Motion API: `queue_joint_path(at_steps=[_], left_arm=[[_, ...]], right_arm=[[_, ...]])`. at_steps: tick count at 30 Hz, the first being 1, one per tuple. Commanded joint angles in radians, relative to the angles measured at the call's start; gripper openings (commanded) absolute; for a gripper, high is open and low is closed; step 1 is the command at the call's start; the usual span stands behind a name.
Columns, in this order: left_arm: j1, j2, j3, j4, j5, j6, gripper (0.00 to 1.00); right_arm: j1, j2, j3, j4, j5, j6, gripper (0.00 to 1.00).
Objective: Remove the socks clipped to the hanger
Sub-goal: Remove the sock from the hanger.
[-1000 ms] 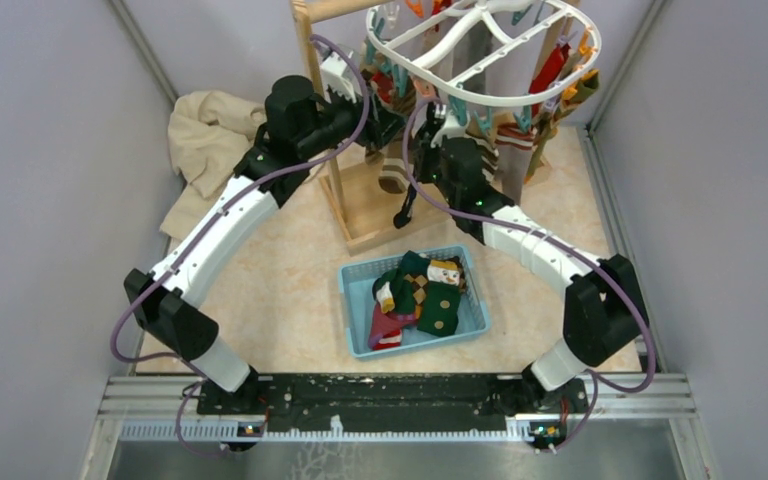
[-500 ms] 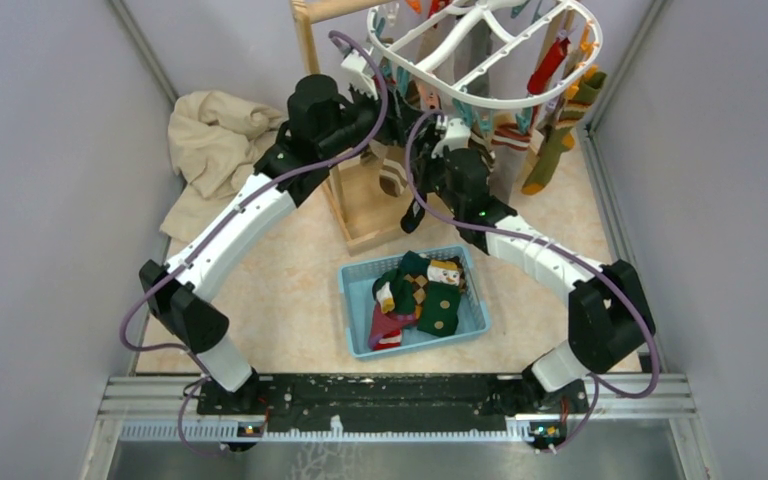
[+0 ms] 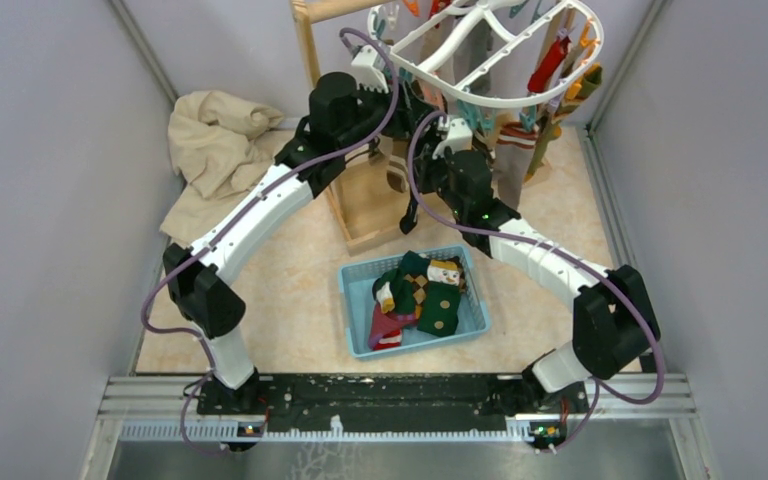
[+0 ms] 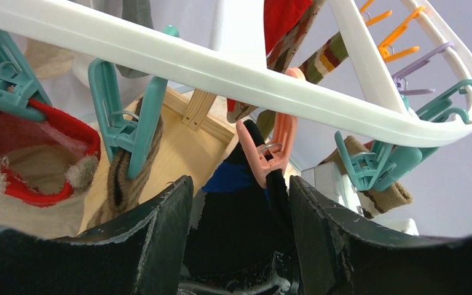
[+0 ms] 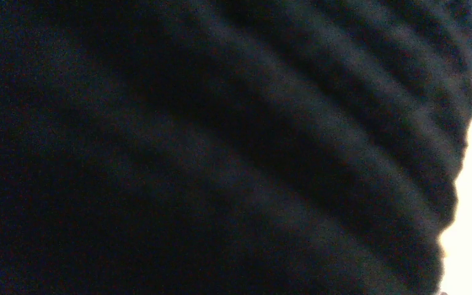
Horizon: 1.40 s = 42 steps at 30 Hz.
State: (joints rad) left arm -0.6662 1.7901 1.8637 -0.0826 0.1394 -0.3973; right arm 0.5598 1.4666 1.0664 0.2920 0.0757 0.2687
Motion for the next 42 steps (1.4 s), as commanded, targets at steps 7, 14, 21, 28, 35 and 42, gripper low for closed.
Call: queue_joint_path(at_steps=[7, 14, 21, 28, 35, 42], left_arm=[[-0.006, 0.029, 0.061, 0.05, 0.01, -0.089, 0.66], [-0.006, 0.034, 0.091, -0.005, -0.002, -0.111, 0.66], [-0.006, -0.003, 0.077, -0.03, -0.004, -0.135, 0.67], [-0.003, -0.03, 0.039, -0.025, -0.037, -0.149, 0.69], [-0.003, 0.007, 0.03, 0.073, -0.048, -0.149, 0.69], [-0.003, 0.064, 0.062, 0.137, -0.03, -0.166, 0.69]], right_arm=[[-0.005, -0.025, 0.025, 0.044, 0.002, -0.03, 0.0], [-0.003, -0.026, 0.013, 0.038, 0.011, -0.052, 0.0], [-0.003, -0.04, -0.005, 0.041, 0.015, -0.061, 0.0], [-0.003, -0.044, -0.006, 0.044, 0.006, -0.057, 0.0], [-0.003, -0.047, -0.005, 0.043, 0.004, -0.056, 0.0], [0.006, -0.032, 0.016, 0.025, 0.018, -0.08, 0.0]])
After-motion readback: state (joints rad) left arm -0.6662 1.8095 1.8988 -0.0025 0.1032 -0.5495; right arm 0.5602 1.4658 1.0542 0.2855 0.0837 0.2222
